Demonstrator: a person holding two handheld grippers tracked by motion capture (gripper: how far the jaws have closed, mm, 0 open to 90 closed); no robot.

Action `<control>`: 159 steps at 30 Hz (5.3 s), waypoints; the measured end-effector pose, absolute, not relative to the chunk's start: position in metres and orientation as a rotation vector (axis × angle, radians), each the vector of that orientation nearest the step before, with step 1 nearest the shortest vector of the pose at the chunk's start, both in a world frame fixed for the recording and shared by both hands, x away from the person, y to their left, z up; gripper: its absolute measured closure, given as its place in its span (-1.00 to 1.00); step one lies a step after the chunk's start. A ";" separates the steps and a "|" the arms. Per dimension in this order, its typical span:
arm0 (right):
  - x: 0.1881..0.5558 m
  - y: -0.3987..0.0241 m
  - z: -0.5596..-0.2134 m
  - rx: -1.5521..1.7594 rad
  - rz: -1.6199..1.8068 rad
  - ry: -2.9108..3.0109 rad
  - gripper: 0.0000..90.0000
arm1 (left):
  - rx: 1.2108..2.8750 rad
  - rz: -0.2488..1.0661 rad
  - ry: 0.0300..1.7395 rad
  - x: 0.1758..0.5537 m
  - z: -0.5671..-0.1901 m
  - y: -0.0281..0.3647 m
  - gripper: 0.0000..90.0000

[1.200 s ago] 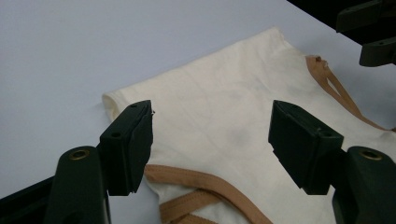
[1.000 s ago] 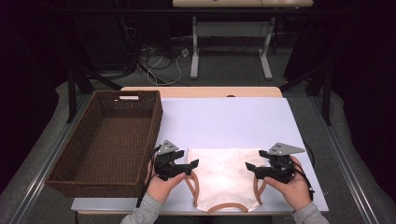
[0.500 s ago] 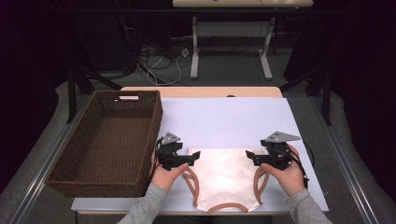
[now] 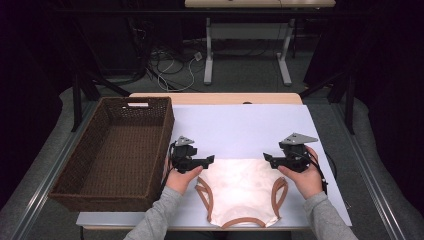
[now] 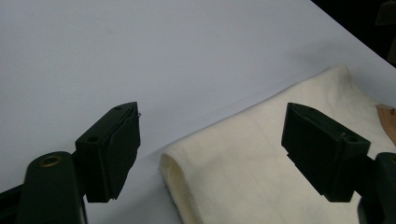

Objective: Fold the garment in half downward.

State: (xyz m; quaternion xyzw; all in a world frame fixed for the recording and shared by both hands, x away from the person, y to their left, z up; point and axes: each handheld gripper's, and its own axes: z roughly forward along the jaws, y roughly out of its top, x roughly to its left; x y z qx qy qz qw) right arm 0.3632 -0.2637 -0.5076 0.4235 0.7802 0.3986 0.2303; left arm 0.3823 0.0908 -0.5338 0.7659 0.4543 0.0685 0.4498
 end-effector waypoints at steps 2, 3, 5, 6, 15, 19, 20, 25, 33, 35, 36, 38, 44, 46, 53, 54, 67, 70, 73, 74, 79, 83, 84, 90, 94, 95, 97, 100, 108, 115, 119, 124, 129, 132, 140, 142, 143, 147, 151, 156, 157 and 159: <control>0.366 -0.262 -0.507 1.155 1.097 2.146 -0.39 | 1.904 0.177 1.131 0.385 -0.532 0.089 -0.50; 0.367 -0.261 -0.507 1.160 1.095 2.147 -0.32 | 1.908 0.180 1.128 0.387 -0.531 0.088 -0.45; 0.369 -0.260 -0.508 1.172 1.122 2.156 -0.27 | 1.911 0.150 1.121 0.390 -0.528 0.086 -0.36; 0.371 -0.260 -0.509 1.182 1.121 2.160 -0.26 | 1.909 0.138 1.122 0.391 -0.528 0.085 -0.30; 0.377 -0.260 -0.515 1.224 1.036 2.145 -0.16 | 1.985 0.145 1.229 0.400 -0.530 0.078 -0.05; 0.378 -0.262 -0.517 1.244 1.036 2.130 -0.12 | 1.999 0.113 1.280 0.404 -0.533 0.078 0.10; 0.378 -0.263 -0.517 1.249 1.030 2.127 -0.11 | 2.000 0.105 1.290 0.404 -0.534 0.078 0.13; 0.377 -0.265 -0.516 1.313 1.021 2.124 -0.09 | 2.041 0.095 1.344 0.407 -0.539 0.078 0.23; 0.377 -0.264 -0.516 1.305 1.027 2.136 -0.07 | 2.077 0.088 1.369 0.409 -0.545 0.079 0.40; 0.377 -0.263 -0.517 1.306 1.022 2.137 -0.06 | 2.075 0.071 1.370 0.409 -0.546 0.079 0.44; 0.377 -0.263 -0.517 1.310 1.019 2.139 -0.06 | 2.077 0.074 1.373 0.409 -0.546 0.079 0.46; 0.377 -0.263 -0.517 1.317 1.019 2.143 -0.04 | 2.078 0.073 1.377 0.409 -0.546 0.079 0.56; 0.379 -0.264 -0.519 1.352 1.005 2.144 0.00 | 2.083 0.071 1.381 0.410 -0.547 0.079 0.76; 0.380 -0.265 -0.520 1.376 1.008 2.146 0.01 | 2.084 0.064 1.378 0.411 -0.547 0.079 0.83; 0.386 -0.270 -0.527 1.408 0.918 2.156 0.24 | 2.075 0.050 1.369 0.412 -0.547 0.080 0.93; 0.386 -0.271 -0.529 1.411 0.906 2.162 0.26 | 2.078 0.051 1.363 0.411 -0.547 0.080 0.93; 0.389 -0.284 -0.545 1.496 0.880 2.211 0.39 | 2.058 0.069 1.353 0.408 -0.542 0.080 0.94; 0.389 -0.285 -0.547 1.496 0.879 2.232 0.45 | 2.055 0.067 1.353 0.408 -0.542 0.080 0.95; 0.389 -0.282 -0.547 1.495 0.874 2.251 0.54 | 2.059 0.067 1.347 0.408 -0.541 0.081 0.95; 0.388 -0.282 -0.547 1.489 0.869 2.257 0.57 | 2.062 0.069 1.343 0.408 -0.541 0.081 0.95; 0.388 -0.280 -0.547 1.497 0.878 2.274 0.79 | 2.061 0.070 1.343 0.408 -0.541 0.080 0.95; 0.387 -0.280 -0.546 1.490 0.884 2.277 0.93 | 2.058 0.072 1.341 0.408 -0.540 0.080 0.95; 0.387 -0.279 -0.545 1.498 0.893 2.275 0.94 | 2.056 0.076 1.341 0.407 -0.540 0.081 0.95; 0.384 -0.283 -0.537 1.509 0.950 2.246 0.95 | 2.038 0.082 1.334 0.406 -0.536 0.082 0.95; 0.382 -0.287 -0.530 1.494 1.000 2.220 0.96 | 2.027 0.095 1.325 0.404 -0.530 0.082 0.95; 0.381 -0.288 -0.527 1.495 1.011 2.216 0.96 | 2.026 0.101 1.320 0.404 -0.528 0.082 0.95; 0.380 -0.289 -0.522 1.496 1.016 2.209 0.96 | 2.022 0.111 1.306 0.403 -0.525 0.083 0.95; 0.379 -0.290 -0.511 1.475 1.039 2.191 0.96 | 2.007 0.122 1.308 0.403 -0.520 0.083 0.95; 0.385 -0.287 -0.487 1.448 1.041 2.173 0.96 | 1.963 0.145 1.297 0.409 -0.503 0.083 0.95; 0.397 -0.281 -0.479 1.435 1.019 2.151 0.96 | 1.964 0.181 1.291 0.420 -0.494 0.081 0.95; 0.403 -0.278 -0.476 1.440 1.011 2.135 0.96 | 1.948 0.188 1.304 0.426 -0.492 0.083 0.95; 0.411 -0.278 -0.473 1.453 1.033 2.112 0.96 | 1.927 0.194 1.322 0.434 -0.494 0.084 0.95; 0.419 -0.279 -0.479 1.474 1.049 2.084 0.95 | 1.915 0.204 1.325 0.441 -0.498 0.085 0.95; 0.423 -0.278 -0.483 1.482 1.055 2.067 0.95 | 1.908 0.203 1.336 0.445 -0.501 0.085 0.95; 0.432 -0.276 -0.493 1.491 1.028 2.039 0.95 | 1.892 0.195 1.357 0.453 -0.509 0.086 0.95; 0.434 -0.276 -0.495 1.490 1.014 2.049 0.95 | 1.893 0.197 1.360 0.454 -0.511 0.085 0.95; 0.435 -0.275 -0.497 1.500 1.018 2.043 0.95 | 1.899 0.199 1.361 0.455 -0.512 0.085 0.95; 0.437 -0.274 -0.501 1.506 1.016 2.033 0.95 | 1.901 0.202 1.366 0.455 -0.514 0.083 0.95; 0.436 -0.272 -0.502 1.499 1.009 2.040 0.95 | 1.905 0.204 1.364 0.455 -0.514 0.083 0.95; 0.436 -0.271 -0.502 1.489 1.012 2.042 0.93 | 1.909 0.203 1.358 0.454 -0.514 0.082 0.95; 0.436 -0.271 -0.502 1.488 1.012 2.041 0.92 | 1.908 0.203 1.357 0.454 -0.513 0.082 0.95; 0.436 -0.271 -0.502 1.482 1.018 2.034 0.87 | 1.909 0.206 1.356 0.454 -0.513 0.083 0.95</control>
